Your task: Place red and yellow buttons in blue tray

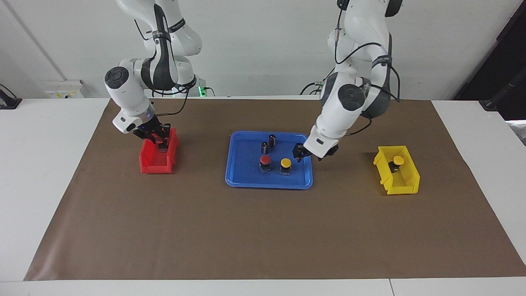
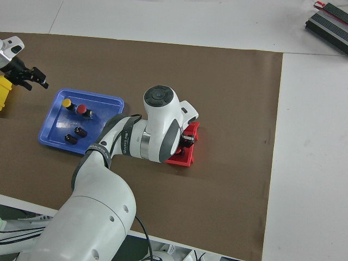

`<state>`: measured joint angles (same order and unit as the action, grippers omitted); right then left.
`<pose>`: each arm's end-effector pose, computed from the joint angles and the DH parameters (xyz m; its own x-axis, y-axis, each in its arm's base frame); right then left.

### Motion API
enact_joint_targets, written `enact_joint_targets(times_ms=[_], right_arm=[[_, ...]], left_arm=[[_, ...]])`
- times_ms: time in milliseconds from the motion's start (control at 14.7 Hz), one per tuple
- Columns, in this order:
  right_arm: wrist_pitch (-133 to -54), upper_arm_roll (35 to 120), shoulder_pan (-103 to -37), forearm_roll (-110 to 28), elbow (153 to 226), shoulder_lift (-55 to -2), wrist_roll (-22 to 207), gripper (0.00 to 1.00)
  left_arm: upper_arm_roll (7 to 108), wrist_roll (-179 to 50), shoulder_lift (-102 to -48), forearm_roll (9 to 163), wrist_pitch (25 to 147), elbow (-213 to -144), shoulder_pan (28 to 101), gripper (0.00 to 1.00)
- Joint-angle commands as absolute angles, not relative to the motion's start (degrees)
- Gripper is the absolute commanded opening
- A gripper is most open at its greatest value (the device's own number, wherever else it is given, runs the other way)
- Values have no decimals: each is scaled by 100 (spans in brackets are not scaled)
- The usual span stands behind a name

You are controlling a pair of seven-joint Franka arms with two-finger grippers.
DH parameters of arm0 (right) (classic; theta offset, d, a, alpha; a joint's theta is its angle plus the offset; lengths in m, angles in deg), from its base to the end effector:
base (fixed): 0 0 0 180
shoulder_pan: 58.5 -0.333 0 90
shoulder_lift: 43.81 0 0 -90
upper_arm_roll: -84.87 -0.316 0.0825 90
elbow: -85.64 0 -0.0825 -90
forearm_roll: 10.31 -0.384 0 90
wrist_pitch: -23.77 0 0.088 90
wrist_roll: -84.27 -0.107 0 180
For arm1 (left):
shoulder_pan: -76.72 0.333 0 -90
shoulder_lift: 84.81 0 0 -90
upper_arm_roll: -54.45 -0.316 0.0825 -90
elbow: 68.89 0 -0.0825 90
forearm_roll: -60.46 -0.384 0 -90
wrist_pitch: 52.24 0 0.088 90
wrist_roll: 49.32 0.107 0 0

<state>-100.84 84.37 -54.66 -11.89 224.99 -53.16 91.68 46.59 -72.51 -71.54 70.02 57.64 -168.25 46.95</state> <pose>0.4541 -0.0255 0.3598 0.9943 0.0553 -0.0908 0.0526 -0.9981 -0.0317 0.5705 -0.2482 0.4407 0.9929 0.0751 -0.0927 0.0837 -0.9921 0.0934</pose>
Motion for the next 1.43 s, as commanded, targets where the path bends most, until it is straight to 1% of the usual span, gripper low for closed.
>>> enact_joint_targets(times_ms=[0, 136, 204, 272, 340, 476, 612, 680, 748, 816, 884, 952, 1088, 1156, 1224, 1360], right_arm=[[-9035, 8364, -5446, -1180, 21304, -5006, 9235, 25], [-8200, 8338, -5559, -1224, 20294, -4673, 9218, 25], [-7839, 8338, -5647, -1267, 19749, -4453, 9104, 25], [-7557, 8329, -5848, -1268, 19195, -4225, 8781, 25], [-7354, 8329, -6216, -1277, 18685, -3996, 8360, 25], [-7291, 8338, -6850, -1538, 18015, -3697, 7088, 25], [-7465, 8338, -7315, -1707, 17627, -3276, 6207, 25], [-7710, 8338, -7605, -1716, 17503, -3065, 5829, 25], [-8104, 8338, -7895, -1725, 17546, -2906, 5538, 25], [-8334, 8338, -8125, -1664, 17590, -2713, 5352, 25], [-8467, 8338, -8266, -1629, 17651, -2520, 5263, 25], [-8651, 8338, -8294, -1611, 17739, -2439, 5245, 25], [-8854, 8338, -8276, -1558, 18046, -2473, 5254, 27], [-8872, 8338, -8285, -1523, 18186, -2500, 5254, 27], [-8890, 8338, -8294, -1444, 18283, -2517, 5254, 27], [-9214, 8338, -8303, -1408, 18608, -2544, 5254, 27]], left_arm=[[4663, -6711, -7601, 6575, 5106, -16795, 5323, 96], [4663, -6060, -7803, 6241, 4954, -16795, 5797, 100], [4672, -5761, -7900, 6239, 4919, -16795, 6104, 100], [4663, -5463, -7944, 6239, 4867, -16777, 6342, 100], [4663, -5164, -7988, 6239, 4875, -16760, 6545, 100], [4663, -4924, -7980, 6239, 5338, -16969, 6827, 100], [4663, -4661, -7936, 6239, 5988, -17321, 7195, 98], [4663, -4599, -7875, 6239, 6183, -17444, 7301, 96], [4663, -4624, -7822, 6239, 6428, -17628, 7320, 95], [4663, -4642, -7831, 6239, 6866, -17978, 7303, 94], [4663, -4642, -7865, 6239, 7235, -18251, 7311, 91], [4663, -4616, -7883, 6239, 7326, -18401, 7320, 88], [4663, -4607, -7910, 6248, 7318, -18508, 7320, 82], [4672, -4650, -7962, 6248, 7336, -18578, 7294, 82], [4672, -4721, -8058, 6257, 7414, -18831, 7242, 82], [4672, -4695, -8129, 6257, 7424, -18974, 7232, 79]])
